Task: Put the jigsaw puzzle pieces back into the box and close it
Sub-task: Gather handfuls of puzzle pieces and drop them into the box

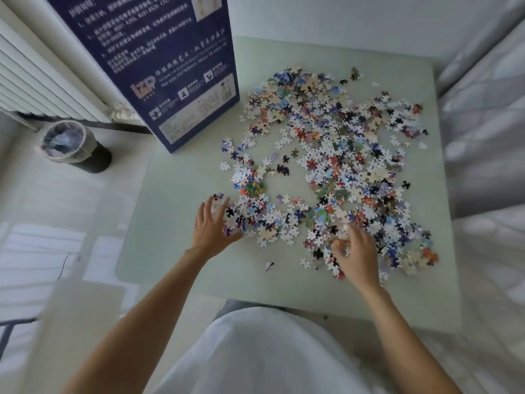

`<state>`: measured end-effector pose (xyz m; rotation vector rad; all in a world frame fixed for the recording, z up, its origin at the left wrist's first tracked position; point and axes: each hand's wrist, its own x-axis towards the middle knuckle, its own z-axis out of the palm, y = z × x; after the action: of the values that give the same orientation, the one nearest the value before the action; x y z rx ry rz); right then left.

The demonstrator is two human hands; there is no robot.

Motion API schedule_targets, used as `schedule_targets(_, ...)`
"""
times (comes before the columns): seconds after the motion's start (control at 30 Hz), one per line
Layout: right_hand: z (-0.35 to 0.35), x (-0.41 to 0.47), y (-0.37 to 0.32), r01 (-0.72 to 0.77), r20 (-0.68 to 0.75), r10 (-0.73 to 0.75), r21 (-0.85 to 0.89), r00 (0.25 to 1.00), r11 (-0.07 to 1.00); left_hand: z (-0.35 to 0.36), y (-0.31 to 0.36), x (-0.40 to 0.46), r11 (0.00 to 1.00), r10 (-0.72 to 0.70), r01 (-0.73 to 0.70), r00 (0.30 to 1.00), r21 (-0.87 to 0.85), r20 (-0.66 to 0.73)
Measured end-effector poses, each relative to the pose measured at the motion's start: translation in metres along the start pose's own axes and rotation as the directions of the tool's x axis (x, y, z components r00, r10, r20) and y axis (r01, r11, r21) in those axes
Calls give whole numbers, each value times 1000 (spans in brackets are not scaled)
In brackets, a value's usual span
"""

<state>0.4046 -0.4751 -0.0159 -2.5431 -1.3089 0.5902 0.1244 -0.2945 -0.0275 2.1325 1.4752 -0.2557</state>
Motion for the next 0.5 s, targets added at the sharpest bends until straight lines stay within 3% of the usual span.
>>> schedule_targets(0.13, 18, -31, 34, -242, -69, 241, -7, 968, 970, 37, 6, -6, 999, -10, 9, 999, -32, -31)
schedule_targets(0.3, 41, -58, 40, -508, -61, 521, 151, 851, 848, 67, 30, -7, 990, 134, -130, 989, 60, -58)
schedule_targets(0.5, 79, -15, -29, -275, 17, 276, 174, 961, 946, 73, 54, 10, 890, 431, -435, 900, 137, 59)
